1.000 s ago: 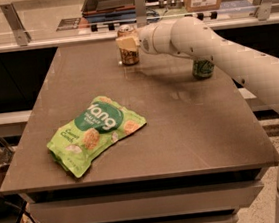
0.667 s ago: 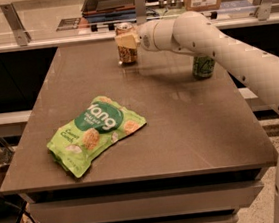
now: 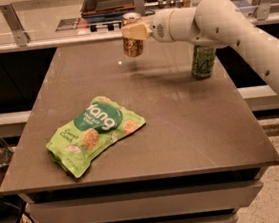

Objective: Move orange can near green rice chip bag

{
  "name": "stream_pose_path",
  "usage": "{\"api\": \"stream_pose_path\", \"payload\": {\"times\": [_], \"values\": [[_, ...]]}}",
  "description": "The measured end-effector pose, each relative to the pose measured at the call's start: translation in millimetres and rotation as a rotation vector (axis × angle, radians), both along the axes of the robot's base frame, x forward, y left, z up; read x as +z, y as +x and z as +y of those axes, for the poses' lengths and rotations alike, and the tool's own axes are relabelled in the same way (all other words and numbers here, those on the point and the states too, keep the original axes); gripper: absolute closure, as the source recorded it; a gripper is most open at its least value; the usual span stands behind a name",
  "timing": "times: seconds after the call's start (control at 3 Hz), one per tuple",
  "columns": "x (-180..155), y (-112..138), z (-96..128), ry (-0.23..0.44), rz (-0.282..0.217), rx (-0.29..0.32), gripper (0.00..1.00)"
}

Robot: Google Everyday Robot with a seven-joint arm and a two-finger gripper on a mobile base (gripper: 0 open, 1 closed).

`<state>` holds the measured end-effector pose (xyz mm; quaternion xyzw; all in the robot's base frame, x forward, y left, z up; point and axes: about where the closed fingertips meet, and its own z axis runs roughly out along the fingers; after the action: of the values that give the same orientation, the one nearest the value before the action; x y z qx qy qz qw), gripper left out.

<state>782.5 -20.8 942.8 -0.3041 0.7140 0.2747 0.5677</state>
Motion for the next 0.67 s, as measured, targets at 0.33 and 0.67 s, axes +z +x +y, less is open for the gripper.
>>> {"api": "stream_pose_path", "payload": {"times": [0.33,0.67], "values": [[10.9,-21.8,-13.4,0.015,-0.001,0.021,1.00],[14.5,-49.7,-19.1,0.014,0.001,0.068,1.00]]}}
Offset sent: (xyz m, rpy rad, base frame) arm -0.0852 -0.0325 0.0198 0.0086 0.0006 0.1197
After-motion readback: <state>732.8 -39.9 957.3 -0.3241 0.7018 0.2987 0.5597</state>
